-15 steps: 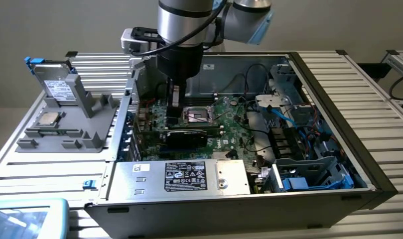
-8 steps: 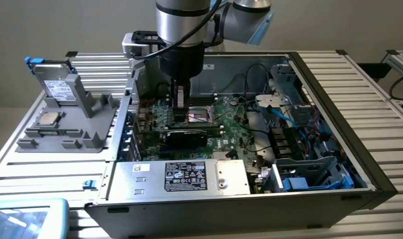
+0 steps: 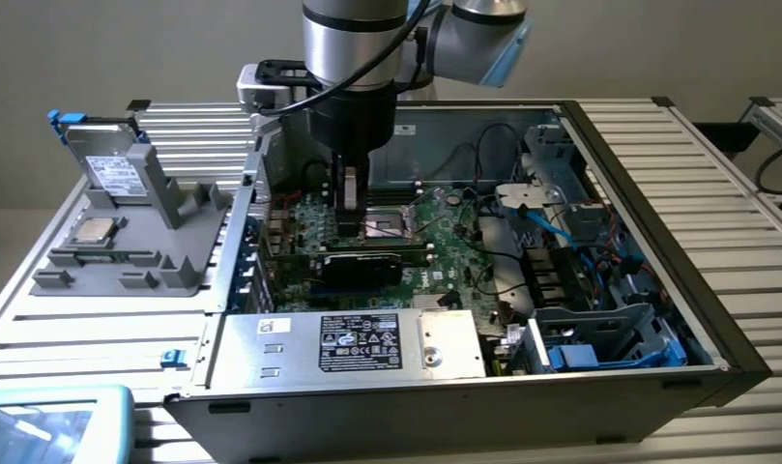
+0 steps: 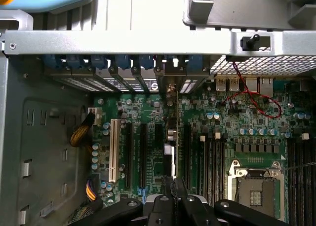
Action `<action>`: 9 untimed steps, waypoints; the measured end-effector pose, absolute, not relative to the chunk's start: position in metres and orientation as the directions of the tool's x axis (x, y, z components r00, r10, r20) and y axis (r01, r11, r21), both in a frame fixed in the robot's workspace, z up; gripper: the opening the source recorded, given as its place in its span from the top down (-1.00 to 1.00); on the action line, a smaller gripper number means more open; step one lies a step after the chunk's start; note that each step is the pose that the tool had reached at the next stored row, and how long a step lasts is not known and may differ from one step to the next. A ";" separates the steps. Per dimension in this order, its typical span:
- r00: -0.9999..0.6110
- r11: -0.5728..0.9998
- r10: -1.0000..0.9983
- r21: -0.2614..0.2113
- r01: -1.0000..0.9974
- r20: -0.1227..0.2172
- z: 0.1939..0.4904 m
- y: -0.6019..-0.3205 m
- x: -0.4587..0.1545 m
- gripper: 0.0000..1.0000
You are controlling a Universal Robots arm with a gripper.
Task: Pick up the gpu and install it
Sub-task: 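Press down on the gpu until it lock into place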
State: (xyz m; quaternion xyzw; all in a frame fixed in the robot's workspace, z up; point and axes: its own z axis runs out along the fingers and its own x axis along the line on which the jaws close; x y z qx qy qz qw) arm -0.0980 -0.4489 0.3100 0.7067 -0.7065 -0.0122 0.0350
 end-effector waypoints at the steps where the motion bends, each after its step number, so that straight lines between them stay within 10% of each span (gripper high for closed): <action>1: 0.001 0.001 -0.999 0.067 -0.998 0.032 0.310 -0.449 -0.098 0.76; 9: 0.001 0.001 -0.999 0.067 -0.998 0.033 0.306 -0.450 -0.099 0.76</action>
